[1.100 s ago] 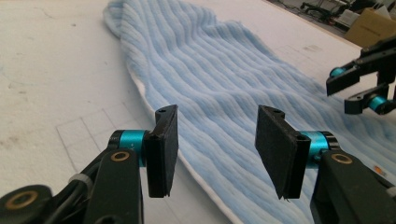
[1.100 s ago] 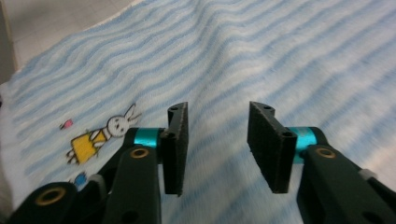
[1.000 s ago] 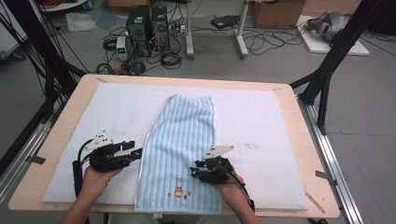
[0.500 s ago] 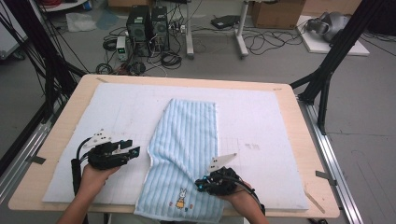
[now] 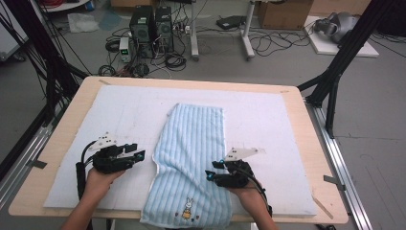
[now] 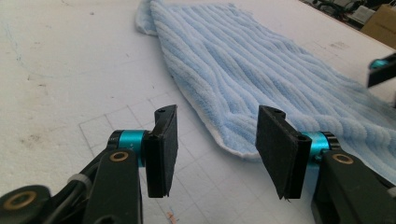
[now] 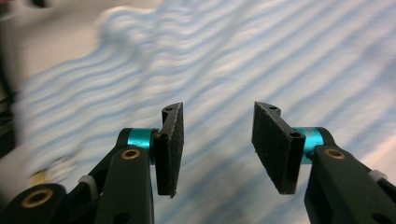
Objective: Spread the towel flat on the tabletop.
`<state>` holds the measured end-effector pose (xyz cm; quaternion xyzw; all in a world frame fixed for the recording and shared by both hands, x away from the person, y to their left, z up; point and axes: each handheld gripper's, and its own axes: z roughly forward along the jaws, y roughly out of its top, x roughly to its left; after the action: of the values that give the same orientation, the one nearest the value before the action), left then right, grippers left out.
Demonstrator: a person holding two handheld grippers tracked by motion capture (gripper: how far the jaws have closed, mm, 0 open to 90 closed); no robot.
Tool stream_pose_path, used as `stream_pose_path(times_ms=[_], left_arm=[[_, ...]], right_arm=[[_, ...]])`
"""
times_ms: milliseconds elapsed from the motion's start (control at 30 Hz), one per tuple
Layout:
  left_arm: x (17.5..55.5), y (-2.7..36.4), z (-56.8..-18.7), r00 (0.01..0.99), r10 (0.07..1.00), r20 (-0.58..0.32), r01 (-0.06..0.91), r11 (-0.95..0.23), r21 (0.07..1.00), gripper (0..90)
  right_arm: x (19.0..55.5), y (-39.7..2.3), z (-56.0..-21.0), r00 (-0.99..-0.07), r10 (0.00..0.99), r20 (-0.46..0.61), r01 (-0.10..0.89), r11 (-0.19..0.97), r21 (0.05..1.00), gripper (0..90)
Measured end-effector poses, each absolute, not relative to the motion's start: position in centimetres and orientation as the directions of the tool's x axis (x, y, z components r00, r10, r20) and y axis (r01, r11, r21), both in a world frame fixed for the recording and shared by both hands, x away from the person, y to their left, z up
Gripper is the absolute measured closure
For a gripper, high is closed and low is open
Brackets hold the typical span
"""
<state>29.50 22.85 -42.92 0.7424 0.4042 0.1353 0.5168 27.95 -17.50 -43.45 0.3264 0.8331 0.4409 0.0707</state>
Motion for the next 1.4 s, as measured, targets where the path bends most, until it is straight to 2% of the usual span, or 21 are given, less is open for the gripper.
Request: stream_pose_path(times_ms=[167, 267, 367, 400, 767, 833, 867, 1033, 1067, 1133, 1267, 1400], left_arm=[[29.6, 22.9, -43.1, 0.633, 0.743, -0.218, 0.462, -0.137, 0.876, 49.0], [29.7, 22.9, -43.1, 0.631, 0.744, -0.221, 0.466, -0.135, 0.874, 49.1], [29.7, 22.9, -43.2, 0.628, 0.746, -0.222, 0.466, -0.133, 0.875, 49.0], [29.7, 23.0, -43.2, 0.628, 0.747, -0.220, 0.466, -0.134, 0.874, 49.1], [30.0, 23.0, -43.3, 0.627, 0.745, -0.226, 0.472, -0.133, 0.872, 49.0], [30.2, 22.8, -43.3, 0.627, 0.744, -0.231, 0.475, -0.130, 0.870, 49.0], [30.4, 22.7, -43.3, 0.629, 0.742, -0.233, 0.475, -0.129, 0.871, 49.0], [32.4, 22.0, -43.0, 0.621, 0.741, -0.254, 0.483, -0.107, 0.869, 47.7], [33.0, 21.9, -42.9, 0.612, 0.748, -0.255, 0.486, -0.102, 0.868, 46.0], [34.2, 21.5, -42.7, 0.602, 0.754, -0.262, 0.492, -0.092, 0.865, 43.2], [36.8, 20.6, -42.5, 0.589, 0.769, -0.249, 0.495, -0.100, 0.863, 44.3], [39.4, 19.4, -42.8, 0.571, 0.781, -0.253, 0.523, -0.108, 0.846, 53.5]], right_arm=[[29.3, -15.4, -44.3, -0.771, 0.622, 0.134, 0.485, 0.439, 0.756, 53.2], [29.3, -14.3, -44.7, -0.785, 0.613, 0.090, 0.463, 0.485, 0.741, 62.4], [29.3, -14.6, -44.5, -0.787, 0.607, 0.106, 0.477, 0.491, 0.729, 80.2], [29.2, -14.7, -44.5, -0.792, 0.600, 0.113, 0.478, 0.494, 0.726, 82.9], [27.1, -17.2, -44.1, -0.860, 0.473, 0.190, 0.464, 0.570, 0.678, 84.8], [26.7, -17.6, -44.0, -0.866, 0.463, 0.188, 0.456, 0.580, 0.675, 83.2], [26.7, -17.7, -43.9, -0.866, 0.463, 0.190, 0.456, 0.574, 0.680, 79.6], [27.2, -18.6, -43.4, -0.828, 0.519, 0.213, 0.475, 0.447, 0.758, 54.2], [27.4, -18.8, -43.2, -0.817, 0.537, 0.212, 0.476, 0.420, 0.772, 52.1], [27.5, -19.2, -42.9, -0.795, 0.572, 0.202, 0.477, 0.383, 0.791, 49.8], [27.8, -20.1, -42.7, -0.772, 0.606, 0.192, 0.471, 0.341, 0.814, 48.5], [27.9, -20.5, -42.7, -0.761, 0.621, 0.188, 0.468, 0.326, 0.821, 47.2]])
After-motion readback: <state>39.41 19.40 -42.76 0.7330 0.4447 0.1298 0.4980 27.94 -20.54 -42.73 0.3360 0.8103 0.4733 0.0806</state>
